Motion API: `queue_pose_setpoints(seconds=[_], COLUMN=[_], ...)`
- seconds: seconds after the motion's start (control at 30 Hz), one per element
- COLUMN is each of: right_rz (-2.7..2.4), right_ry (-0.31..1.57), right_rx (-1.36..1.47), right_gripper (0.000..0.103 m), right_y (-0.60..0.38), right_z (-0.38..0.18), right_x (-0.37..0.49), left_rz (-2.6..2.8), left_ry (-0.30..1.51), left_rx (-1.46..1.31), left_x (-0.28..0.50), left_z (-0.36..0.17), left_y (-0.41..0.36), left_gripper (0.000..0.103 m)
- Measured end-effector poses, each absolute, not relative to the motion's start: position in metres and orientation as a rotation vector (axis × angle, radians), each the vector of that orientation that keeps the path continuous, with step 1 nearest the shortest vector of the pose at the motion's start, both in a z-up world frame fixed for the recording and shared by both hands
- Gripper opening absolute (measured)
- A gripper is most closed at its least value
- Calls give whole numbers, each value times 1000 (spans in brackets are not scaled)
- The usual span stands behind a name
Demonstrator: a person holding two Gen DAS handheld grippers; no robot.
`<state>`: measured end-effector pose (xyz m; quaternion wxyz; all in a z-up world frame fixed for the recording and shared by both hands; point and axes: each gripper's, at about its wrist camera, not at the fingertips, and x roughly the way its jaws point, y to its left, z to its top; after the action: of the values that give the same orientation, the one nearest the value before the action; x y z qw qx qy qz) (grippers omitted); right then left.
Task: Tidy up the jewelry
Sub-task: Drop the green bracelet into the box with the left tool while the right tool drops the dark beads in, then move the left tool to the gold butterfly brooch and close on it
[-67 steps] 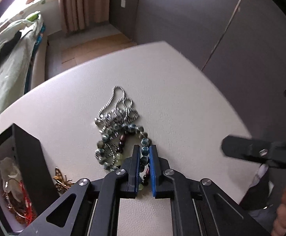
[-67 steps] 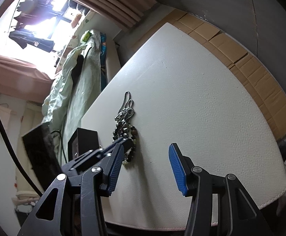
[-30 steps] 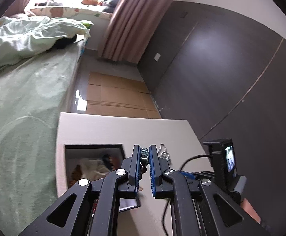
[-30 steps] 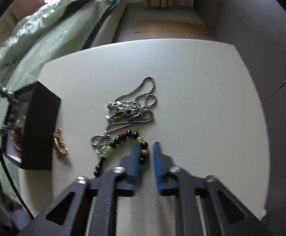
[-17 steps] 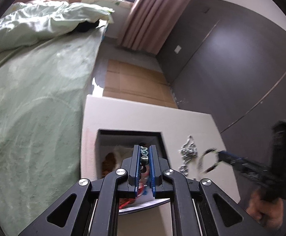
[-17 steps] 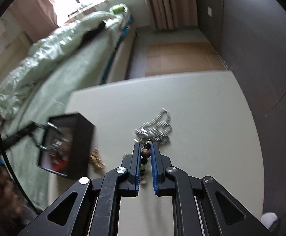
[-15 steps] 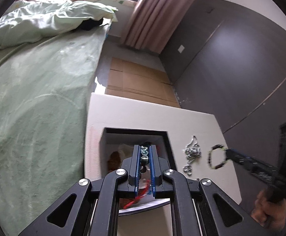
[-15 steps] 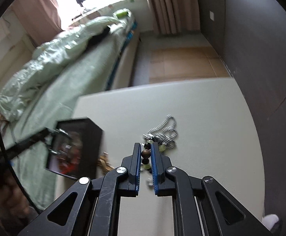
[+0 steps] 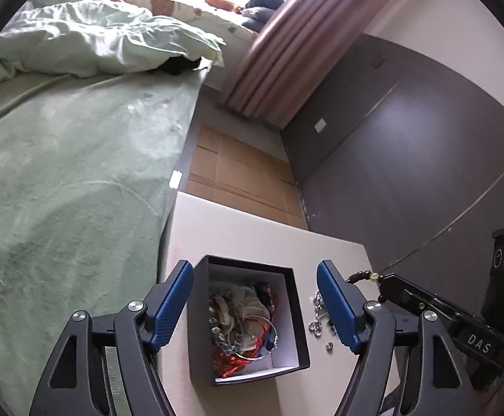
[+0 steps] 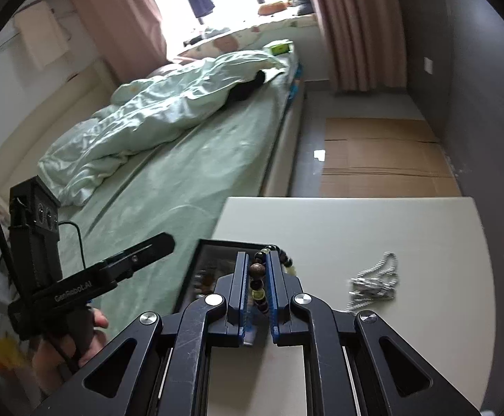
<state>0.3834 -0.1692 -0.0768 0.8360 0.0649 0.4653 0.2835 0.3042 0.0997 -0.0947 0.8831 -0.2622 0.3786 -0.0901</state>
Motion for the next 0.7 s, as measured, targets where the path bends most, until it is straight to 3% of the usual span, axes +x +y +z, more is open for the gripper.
queue_pose_setpoints(seconds=[0.3,0.33,0.37,0.43,0.7], right_rz=[701,695,684,662,535], right_ry=[1063,1082,1094,1086,1023], right_rx=[131,129,134,159,241], right_gripper=[12,20,39,51,51], right_y=[-124,-124,-127,-138,-216], right_z=[-87,-91,-95,-95,-84], right_x=[389,390,390,390,382], left_rz=[-110,-105,-101,-93,-91], left_ry=[781,782,783,783,771], left_rx=[-560,-555,-552,-542,-480], left_x=[304,304,304,304,284], left_z=[-96,-96,-96,-94,-79], left_y=[117,116,116,111,70], left_gripper=[75,75,75,75,75])
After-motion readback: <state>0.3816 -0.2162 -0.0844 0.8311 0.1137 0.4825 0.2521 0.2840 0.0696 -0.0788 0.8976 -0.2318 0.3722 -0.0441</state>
